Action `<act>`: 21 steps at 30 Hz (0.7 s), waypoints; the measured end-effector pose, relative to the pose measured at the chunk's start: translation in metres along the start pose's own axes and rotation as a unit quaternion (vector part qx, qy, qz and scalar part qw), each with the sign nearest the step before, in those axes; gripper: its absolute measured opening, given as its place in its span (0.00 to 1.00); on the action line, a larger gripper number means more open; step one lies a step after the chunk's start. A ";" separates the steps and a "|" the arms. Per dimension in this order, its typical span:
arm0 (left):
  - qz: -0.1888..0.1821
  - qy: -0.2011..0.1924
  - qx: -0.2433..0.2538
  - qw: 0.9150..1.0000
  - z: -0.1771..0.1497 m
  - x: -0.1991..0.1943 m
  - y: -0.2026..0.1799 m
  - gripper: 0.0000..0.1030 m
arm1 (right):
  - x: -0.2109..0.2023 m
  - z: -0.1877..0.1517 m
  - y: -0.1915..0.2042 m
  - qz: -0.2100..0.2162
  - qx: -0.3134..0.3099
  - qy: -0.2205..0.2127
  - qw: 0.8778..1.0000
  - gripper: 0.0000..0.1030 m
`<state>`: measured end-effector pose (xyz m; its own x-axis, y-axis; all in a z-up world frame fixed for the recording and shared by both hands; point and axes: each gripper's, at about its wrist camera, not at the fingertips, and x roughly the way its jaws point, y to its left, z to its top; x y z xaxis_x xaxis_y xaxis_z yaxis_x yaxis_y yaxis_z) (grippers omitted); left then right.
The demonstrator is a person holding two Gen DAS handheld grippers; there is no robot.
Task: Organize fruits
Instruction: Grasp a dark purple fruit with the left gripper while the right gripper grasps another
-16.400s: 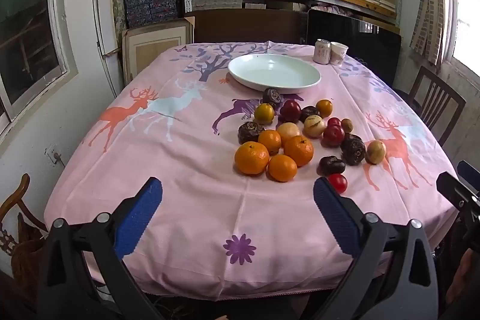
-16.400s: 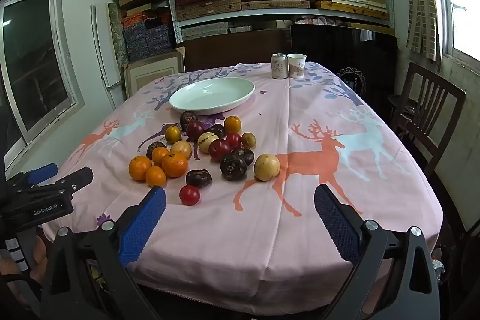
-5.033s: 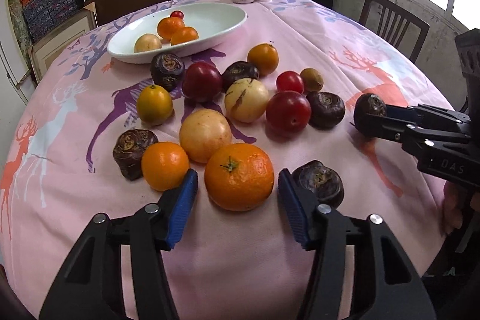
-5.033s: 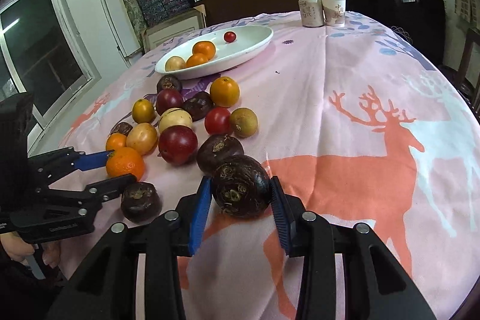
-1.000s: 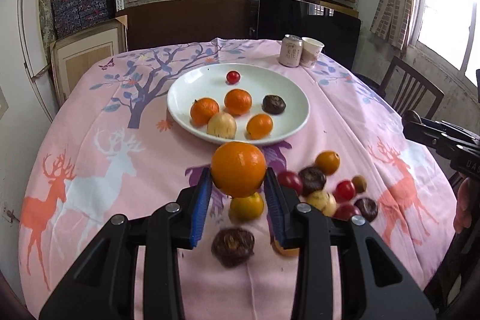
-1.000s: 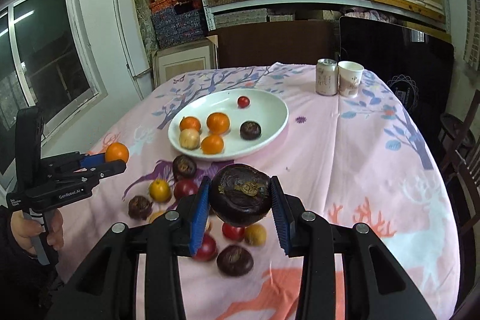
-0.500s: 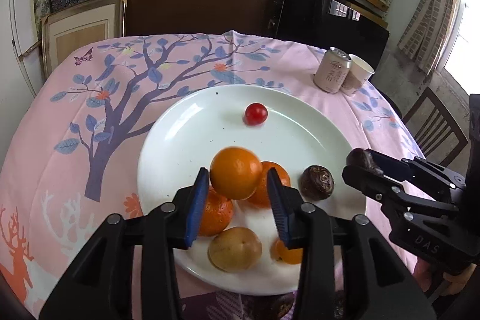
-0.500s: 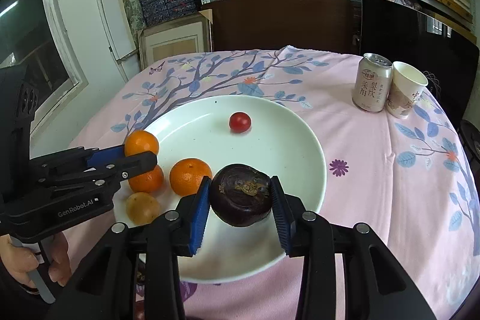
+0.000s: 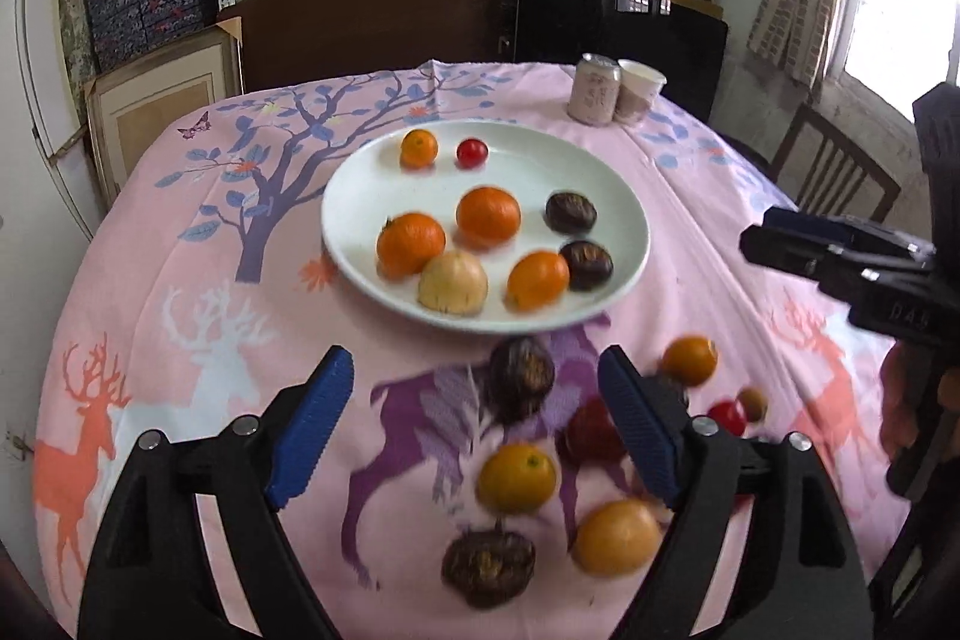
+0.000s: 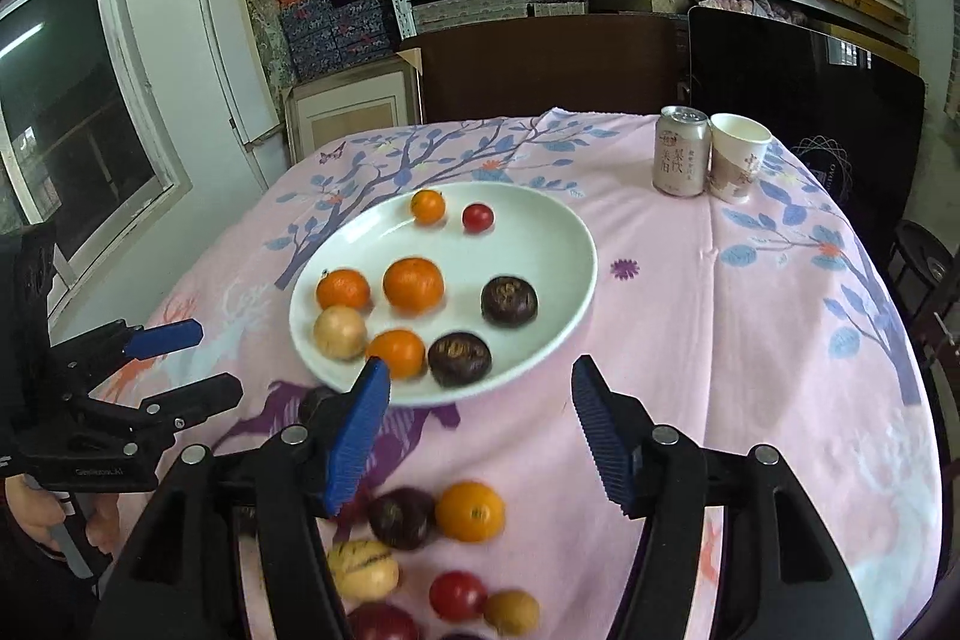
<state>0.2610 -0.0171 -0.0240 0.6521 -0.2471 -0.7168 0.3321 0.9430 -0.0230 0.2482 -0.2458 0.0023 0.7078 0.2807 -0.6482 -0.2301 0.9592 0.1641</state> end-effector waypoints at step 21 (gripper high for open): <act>0.015 0.045 -0.005 0.999 -0.078 0.018 0.004 0.40 | -0.035 -0.115 0.009 -0.022 -0.016 0.057 0.998 0.58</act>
<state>0.2212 -0.0009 -0.0912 0.5971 -0.1982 -0.7773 0.3071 0.9517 -0.0068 0.1445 -0.2510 -0.0595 0.6374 0.2312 -0.7350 -0.2230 0.9684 0.1113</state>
